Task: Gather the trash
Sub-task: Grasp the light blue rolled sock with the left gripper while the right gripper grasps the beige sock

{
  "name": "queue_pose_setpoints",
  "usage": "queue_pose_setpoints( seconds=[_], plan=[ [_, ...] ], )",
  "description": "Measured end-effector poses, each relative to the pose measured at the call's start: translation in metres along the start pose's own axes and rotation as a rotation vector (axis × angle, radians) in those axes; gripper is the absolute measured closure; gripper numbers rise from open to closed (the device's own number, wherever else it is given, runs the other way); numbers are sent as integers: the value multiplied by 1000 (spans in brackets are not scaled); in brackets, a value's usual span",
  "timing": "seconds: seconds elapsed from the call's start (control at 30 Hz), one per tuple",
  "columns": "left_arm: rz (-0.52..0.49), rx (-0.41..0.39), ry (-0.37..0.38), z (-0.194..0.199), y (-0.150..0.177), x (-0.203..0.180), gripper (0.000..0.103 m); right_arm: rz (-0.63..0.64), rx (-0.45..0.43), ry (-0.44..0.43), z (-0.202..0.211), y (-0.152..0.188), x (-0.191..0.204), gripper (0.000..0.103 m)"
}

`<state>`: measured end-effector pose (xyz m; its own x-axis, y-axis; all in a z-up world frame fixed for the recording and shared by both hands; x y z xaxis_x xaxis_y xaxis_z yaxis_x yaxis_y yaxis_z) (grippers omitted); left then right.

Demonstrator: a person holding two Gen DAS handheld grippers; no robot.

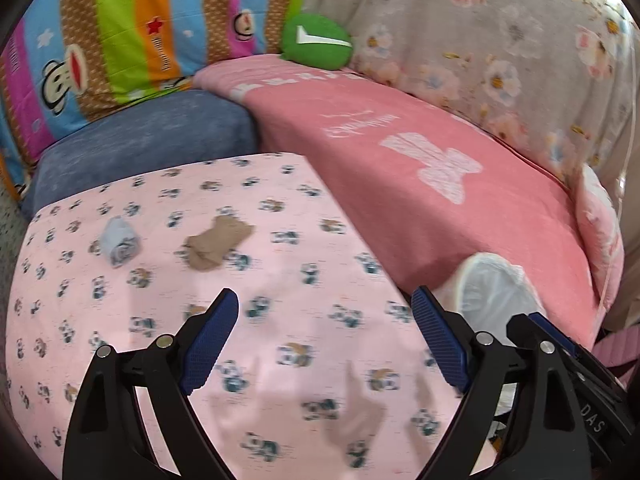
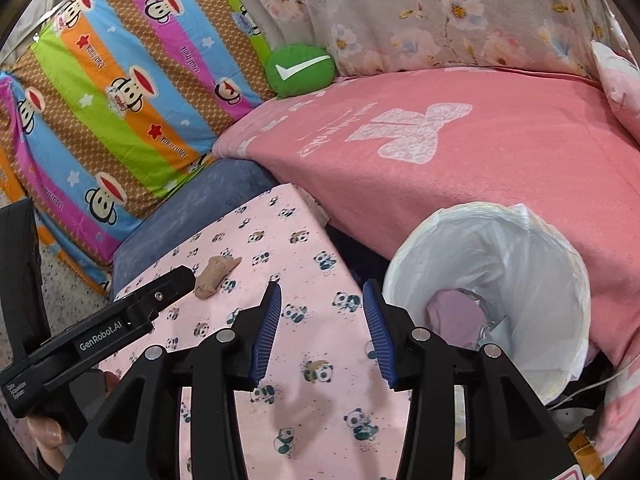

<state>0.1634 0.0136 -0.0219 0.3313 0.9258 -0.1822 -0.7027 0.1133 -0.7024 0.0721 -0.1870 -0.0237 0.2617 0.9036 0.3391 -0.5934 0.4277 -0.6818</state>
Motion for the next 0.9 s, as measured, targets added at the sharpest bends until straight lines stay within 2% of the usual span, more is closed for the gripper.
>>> queue_pose_setpoints(
  seconds=[0.33, 0.5, 0.7, 0.9],
  plan=[
    [94, 15, -152, -7, -1, 107, 18, 100, 80, -61, -57, 15, 84, 51],
    [163, 29, -210, -19, -3, 159, 12, 131, 135, -85, -101, 19, 126, 47],
    [210, 62, -240, -42, -9, 202, 12, 166, 207, -100, -153, 23, 166, 45],
    [250, 83, -232, -69, -22, 227, 12, 195, 245, -88, -201, 25, 191, 45]
  ],
)
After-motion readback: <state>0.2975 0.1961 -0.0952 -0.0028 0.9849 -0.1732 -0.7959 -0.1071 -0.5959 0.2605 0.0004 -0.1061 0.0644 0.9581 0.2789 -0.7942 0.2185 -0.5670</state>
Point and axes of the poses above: each gripper's, at about its wrist camera, not at the fingertips, and z roughly against the way its jaws point, x to its left, y to its underside, the point moved 3 cm from there along -z, roughly the way its jaws point, and after that the axes turned 1 degree about -z, right-handed, at the moved point
